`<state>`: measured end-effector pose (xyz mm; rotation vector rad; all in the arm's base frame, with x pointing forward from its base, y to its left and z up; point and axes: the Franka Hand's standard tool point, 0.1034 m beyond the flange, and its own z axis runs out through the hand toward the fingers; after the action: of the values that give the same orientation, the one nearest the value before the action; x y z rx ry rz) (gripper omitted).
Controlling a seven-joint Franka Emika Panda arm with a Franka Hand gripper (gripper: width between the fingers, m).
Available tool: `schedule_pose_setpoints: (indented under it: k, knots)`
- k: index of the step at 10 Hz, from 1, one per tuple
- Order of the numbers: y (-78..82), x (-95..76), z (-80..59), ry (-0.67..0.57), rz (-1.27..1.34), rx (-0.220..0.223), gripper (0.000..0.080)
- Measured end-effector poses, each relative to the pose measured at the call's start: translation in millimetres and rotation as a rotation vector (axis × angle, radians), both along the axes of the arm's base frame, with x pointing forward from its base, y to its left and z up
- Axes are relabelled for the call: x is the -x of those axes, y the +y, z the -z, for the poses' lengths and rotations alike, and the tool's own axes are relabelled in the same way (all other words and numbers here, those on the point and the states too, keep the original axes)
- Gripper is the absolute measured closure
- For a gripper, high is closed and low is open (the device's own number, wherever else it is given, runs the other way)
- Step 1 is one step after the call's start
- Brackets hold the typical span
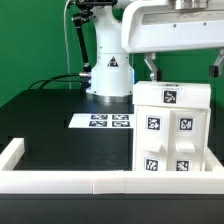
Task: Assemble cabinet
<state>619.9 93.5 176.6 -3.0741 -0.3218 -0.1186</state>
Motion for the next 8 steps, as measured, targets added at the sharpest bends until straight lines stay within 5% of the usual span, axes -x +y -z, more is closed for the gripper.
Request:
schedule_pose_setpoints:
  k: [8]
  knots:
    - [-7.9,3.9,10.0,-0.006,-0.749,0.081,0.0002]
